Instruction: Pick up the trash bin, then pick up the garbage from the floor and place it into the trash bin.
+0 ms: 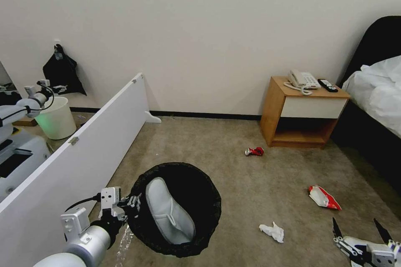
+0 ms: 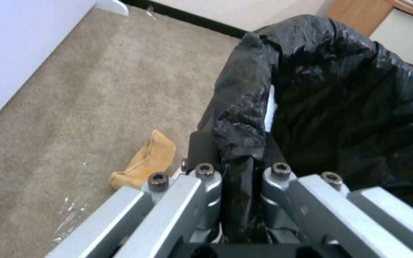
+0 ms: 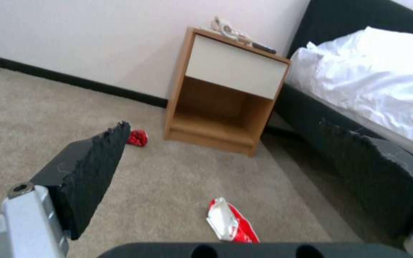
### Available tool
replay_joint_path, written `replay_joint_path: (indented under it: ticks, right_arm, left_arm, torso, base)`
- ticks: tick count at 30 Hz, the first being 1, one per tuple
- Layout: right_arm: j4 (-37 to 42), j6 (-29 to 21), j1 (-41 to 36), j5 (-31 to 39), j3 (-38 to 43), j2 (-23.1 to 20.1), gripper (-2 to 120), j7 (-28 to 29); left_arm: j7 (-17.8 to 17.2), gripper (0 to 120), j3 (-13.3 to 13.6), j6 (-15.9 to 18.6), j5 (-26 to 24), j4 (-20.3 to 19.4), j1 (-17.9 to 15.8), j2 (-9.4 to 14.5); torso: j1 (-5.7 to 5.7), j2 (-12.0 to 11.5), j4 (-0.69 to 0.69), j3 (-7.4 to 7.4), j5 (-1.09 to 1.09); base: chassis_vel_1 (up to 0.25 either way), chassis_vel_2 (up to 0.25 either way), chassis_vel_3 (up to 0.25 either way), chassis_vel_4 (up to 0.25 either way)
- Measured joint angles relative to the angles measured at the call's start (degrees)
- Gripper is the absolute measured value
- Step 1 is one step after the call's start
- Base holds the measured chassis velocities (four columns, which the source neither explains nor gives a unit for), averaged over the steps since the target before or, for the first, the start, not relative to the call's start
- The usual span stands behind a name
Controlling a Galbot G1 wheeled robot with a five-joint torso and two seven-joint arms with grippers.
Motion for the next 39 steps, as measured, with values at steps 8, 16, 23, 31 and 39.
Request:
replay_joint_path:
  ticks: [8,16,23,31,39]
  right_arm:
    - [0.0,1.0,0.4,-0.8,-0.1,0.0,100,0.3]
    - [0.2,1.2,0.1,-0.8,0.0,-0.2,100,0.0]
    - [0.9,-1.6,0.0,-0.9,0.6,-0.6,100,0.2]
    - [-1.8,-4.1,-0.2,-0.8,2.0,-0.9,100,1.3]
    - [-3.5,-4.6,-0.5,1.0,2.8,-0.4,100,1.9]
  left_arm:
    - [0.0,4,-0.1,0.0,0.0,-0.2,0.3,0.0]
    - [0.3,4,-1.3,-0.5,1.2,-0.3,2.2,0.5]
    - [0.8,4,-1.7,-1.1,2.6,0.2,3.5,0.2]
    - [0.8,4,-1.5,-1.2,3.4,0.1,3.5,0.1]
    - [0.9,4,-1.1,-1.3,4.0,0.1,3.5,-0.1]
  torso:
    - [0.0,0.0,0.0,-0.01,0.01]
    - [0.0,0.0,0.01,-0.01,0.01]
    - [0.0,0.0,0.01,-0.01,0.0]
    - [0.0,0.0,0.01,-0.01,0.01]
    - [0.0,0.0,0.01,-0.01,0.0]
  base:
    - [0.0,0.0,0.0,0.0]
    - [0.0,0.0,0.0,0.0]
    - [0.0,0.0,0.0,0.0]
    - [0.0,0.0,0.0,0.0]
    - [0.0,0.0,0.0,0.0]
